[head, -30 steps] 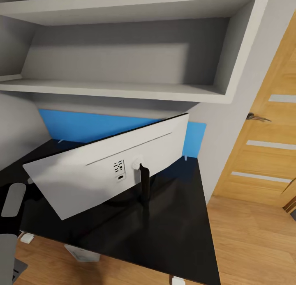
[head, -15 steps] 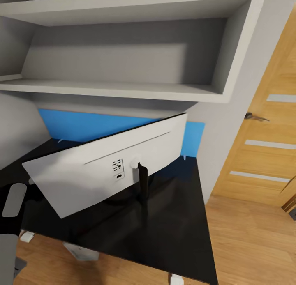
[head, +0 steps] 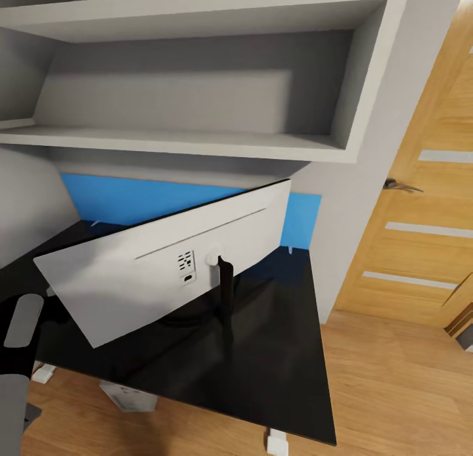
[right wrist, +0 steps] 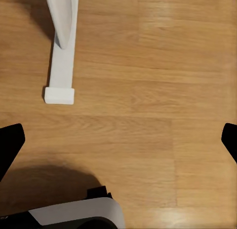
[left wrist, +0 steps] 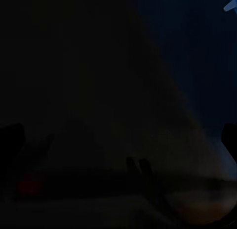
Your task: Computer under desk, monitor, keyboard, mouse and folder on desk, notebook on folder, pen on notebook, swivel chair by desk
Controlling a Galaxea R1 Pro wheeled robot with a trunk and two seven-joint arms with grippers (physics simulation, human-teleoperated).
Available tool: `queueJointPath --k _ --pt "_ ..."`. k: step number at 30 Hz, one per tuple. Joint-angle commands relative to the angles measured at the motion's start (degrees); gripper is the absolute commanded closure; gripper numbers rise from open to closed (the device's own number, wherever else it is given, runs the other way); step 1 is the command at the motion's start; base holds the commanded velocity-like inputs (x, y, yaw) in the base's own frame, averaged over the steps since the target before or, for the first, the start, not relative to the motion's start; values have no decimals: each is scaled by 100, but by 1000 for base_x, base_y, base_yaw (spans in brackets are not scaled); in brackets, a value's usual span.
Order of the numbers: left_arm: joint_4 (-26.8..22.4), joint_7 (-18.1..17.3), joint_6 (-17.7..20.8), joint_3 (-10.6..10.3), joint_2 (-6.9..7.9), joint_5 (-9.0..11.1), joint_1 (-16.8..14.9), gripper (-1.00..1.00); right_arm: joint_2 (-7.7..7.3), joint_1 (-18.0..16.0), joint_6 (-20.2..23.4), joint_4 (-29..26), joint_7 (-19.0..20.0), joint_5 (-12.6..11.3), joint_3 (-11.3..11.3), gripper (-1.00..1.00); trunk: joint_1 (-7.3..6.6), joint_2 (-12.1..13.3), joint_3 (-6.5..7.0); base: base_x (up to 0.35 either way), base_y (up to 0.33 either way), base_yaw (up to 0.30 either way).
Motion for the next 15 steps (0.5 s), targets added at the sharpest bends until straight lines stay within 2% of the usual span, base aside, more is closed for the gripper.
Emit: queueJointPath --k 1,11,15 --pt "-5 52 15 4 -2 75 -4 -100 0 -6 -27 9 23 -33 -7 -100 1 -6 -7 -1 -1 0" --pt "-4 52 15 4 4 66 -4 -100 7 -7 -27 9 23 -32 -7 -100 1 -6 -7 -1 -1 0" --pt "-4 52 16 4 4 65 -4 -100 8 -5 -21 9 23 -32 -7 -100 1 -6 -7 -140 -132 0"
